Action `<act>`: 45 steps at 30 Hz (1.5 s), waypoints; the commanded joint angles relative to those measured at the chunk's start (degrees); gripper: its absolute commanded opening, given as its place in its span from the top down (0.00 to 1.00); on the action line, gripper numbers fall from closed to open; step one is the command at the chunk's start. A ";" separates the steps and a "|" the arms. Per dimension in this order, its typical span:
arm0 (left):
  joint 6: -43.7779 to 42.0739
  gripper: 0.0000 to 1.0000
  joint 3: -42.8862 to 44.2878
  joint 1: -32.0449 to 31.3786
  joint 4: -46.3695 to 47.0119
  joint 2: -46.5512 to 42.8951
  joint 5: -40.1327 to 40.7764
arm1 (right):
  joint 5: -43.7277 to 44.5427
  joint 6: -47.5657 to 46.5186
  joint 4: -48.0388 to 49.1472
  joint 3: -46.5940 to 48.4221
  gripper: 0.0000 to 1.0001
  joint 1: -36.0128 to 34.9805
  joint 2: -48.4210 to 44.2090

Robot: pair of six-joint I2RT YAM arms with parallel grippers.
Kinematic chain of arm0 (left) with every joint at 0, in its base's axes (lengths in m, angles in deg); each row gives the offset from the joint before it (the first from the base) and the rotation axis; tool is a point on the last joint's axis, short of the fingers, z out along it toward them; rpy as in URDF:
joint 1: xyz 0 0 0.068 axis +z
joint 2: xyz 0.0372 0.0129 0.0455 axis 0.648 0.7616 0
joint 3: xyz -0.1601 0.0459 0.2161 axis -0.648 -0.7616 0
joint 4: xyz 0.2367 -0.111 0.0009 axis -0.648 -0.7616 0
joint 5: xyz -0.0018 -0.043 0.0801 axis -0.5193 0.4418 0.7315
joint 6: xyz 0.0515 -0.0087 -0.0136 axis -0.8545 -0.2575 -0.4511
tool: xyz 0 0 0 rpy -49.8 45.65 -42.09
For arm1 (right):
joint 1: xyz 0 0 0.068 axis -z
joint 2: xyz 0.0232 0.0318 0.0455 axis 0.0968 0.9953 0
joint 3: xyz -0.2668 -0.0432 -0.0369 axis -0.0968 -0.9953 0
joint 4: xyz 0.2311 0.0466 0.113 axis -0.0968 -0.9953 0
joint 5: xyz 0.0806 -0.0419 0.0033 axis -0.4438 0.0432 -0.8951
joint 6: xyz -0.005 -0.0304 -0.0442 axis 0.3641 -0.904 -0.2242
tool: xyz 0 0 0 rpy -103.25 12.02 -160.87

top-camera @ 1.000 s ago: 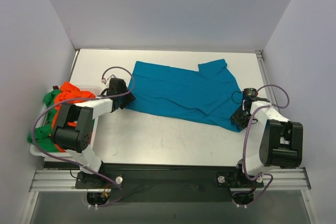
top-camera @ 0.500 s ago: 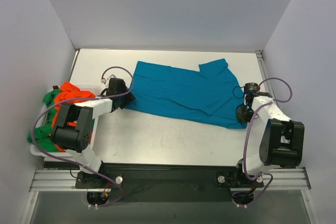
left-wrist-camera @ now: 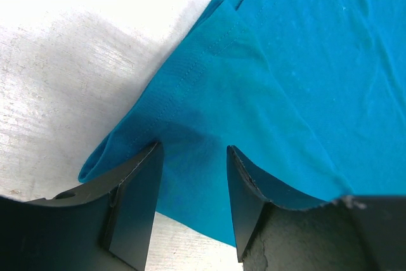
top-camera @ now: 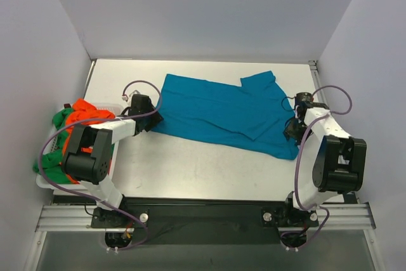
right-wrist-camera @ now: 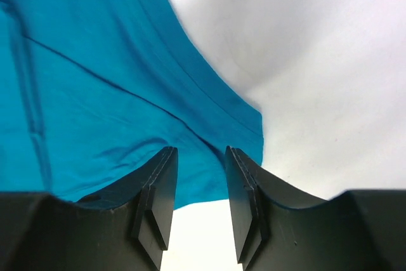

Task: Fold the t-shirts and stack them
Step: Fold the flattened tshirt in 1/3 of the way

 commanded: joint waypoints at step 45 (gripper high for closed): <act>-1.29 0.46 -0.10 0.67 0.37 1.52 -0.30 | -6.04 22.91 15.08 -2.22 0.87 -23.86 3.23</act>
